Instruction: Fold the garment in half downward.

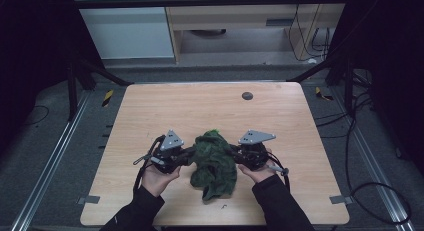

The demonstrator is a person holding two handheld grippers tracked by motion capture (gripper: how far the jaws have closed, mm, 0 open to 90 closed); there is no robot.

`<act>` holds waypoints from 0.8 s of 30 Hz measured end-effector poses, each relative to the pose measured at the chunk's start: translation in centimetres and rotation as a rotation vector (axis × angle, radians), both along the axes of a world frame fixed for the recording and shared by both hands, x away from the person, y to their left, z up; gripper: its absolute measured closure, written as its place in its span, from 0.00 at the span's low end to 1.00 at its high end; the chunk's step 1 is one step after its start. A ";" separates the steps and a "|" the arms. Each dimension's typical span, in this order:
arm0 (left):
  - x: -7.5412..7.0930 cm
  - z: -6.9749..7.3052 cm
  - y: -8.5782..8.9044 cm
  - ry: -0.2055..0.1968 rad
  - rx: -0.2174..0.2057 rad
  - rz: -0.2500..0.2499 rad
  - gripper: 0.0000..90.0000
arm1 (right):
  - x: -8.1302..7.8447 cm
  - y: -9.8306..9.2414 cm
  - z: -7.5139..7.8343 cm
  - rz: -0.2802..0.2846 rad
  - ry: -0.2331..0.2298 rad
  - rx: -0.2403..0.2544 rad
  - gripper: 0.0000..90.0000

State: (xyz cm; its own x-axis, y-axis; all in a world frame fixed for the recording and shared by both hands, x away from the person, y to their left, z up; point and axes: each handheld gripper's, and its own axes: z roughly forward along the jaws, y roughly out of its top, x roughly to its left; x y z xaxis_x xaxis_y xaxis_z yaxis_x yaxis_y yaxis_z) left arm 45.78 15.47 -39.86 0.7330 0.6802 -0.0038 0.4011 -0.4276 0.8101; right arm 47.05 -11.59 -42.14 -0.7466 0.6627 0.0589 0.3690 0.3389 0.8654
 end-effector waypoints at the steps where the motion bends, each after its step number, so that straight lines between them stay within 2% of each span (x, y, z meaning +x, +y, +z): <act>1: -0.2 -0.2 0.1 0.007 0.001 -0.003 1.00 | -0.1 0.0 0.0 0.001 0.000 0.001 0.91; 13: -1.9 -2.0 0.1 0.050 0.027 -0.036 1.00 | -2.0 -0.5 -1.3 0.016 0.034 0.001 0.90; 24: -2.7 -3.5 0.1 0.094 0.047 -0.055 1.00 | -2.9 -0.7 -2.8 0.028 0.063 -0.035 0.89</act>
State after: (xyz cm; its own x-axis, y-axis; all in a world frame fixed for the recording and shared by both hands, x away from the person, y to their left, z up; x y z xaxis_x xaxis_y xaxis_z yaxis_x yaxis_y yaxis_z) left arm 43.08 15.62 -43.41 0.7670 0.6402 -0.0431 0.4492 -0.4878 0.7485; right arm 44.15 -12.32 -44.98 -0.7602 0.6444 0.0831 0.4122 0.3795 0.8283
